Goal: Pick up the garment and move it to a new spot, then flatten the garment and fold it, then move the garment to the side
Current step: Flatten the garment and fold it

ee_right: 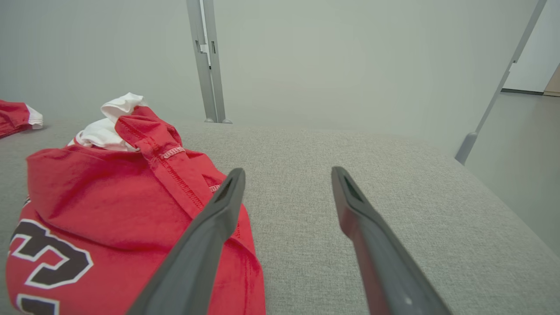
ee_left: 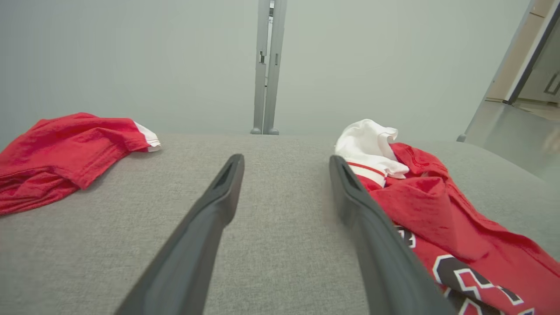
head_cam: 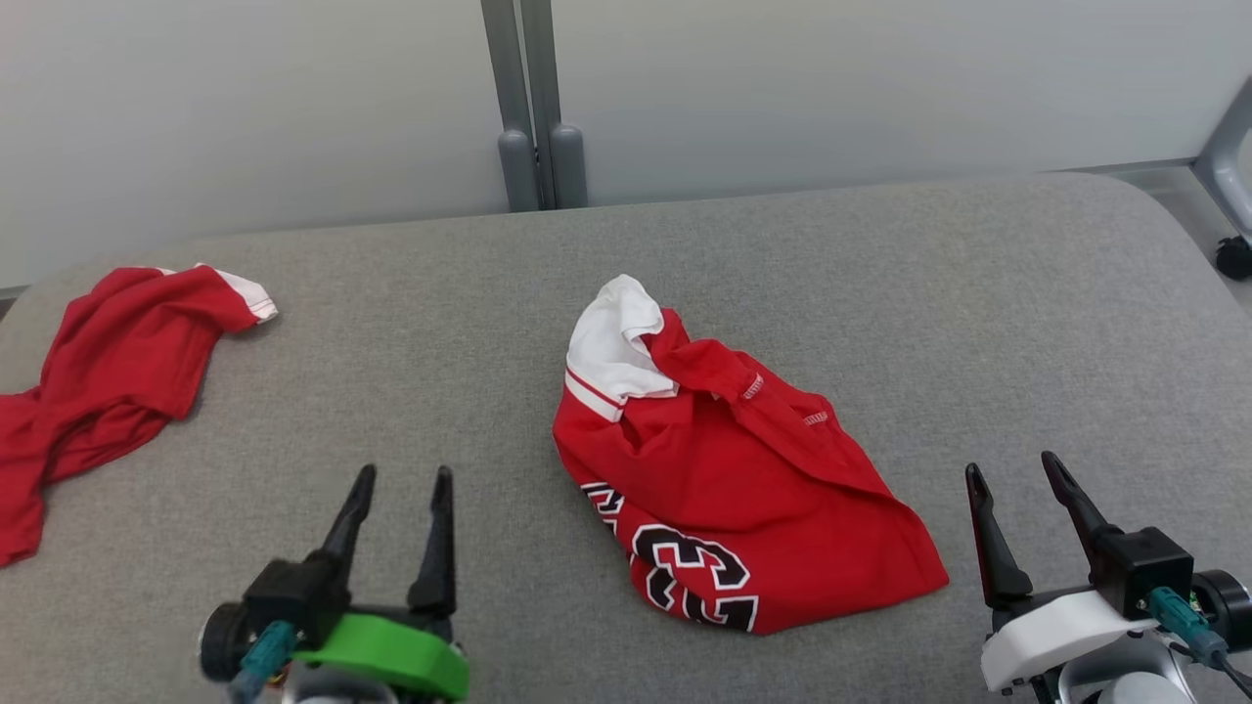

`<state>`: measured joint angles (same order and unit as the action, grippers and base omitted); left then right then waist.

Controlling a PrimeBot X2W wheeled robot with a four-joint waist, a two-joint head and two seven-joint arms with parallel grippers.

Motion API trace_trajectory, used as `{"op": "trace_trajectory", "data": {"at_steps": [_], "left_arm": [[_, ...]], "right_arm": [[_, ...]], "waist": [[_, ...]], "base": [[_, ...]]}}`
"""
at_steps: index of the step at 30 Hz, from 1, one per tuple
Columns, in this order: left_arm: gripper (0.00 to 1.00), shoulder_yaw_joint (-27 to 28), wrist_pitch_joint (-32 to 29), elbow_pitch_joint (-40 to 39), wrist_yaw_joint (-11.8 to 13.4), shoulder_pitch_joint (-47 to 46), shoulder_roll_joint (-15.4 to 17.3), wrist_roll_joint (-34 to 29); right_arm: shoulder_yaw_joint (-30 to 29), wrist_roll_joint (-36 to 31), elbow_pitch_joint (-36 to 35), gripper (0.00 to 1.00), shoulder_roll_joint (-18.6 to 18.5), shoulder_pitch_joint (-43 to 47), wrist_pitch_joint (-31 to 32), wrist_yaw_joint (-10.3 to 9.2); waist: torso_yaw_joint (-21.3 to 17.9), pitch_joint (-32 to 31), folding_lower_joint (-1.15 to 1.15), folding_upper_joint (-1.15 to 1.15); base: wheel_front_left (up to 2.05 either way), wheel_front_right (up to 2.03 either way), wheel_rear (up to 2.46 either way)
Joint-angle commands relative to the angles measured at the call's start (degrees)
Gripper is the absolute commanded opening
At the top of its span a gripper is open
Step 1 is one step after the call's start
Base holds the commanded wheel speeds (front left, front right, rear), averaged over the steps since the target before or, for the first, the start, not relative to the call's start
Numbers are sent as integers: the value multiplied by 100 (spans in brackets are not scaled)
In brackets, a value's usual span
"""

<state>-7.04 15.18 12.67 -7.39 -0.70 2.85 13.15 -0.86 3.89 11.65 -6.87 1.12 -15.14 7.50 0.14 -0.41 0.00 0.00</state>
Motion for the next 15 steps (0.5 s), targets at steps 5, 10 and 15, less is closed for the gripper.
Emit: {"op": "trace_trajectory", "data": {"at_steps": [5, 10, 15], "left_arm": [[100, -832, -152, 796, -13, -1156, 15, 367], [100, -1415, -280, 1586, -13, -2070, 37, 589], [100, -1733, -331, 2403, -7, -2731, 69, 823]], "right_arm": [[66, 73, -42, 100, 46, -244, -1, -2], [41, 75, -31, 100, 133, -406, -1, -3], [7, 94, -24, 100, 214, -516, -1, -2]], "waist": [[-300, 435, 0, 0], [-543, 755, 0, 0], [-761, 975, 0, 0]], "base": [[0, 0, 0], [0, 0, 0], [0, 0, 0]]}}
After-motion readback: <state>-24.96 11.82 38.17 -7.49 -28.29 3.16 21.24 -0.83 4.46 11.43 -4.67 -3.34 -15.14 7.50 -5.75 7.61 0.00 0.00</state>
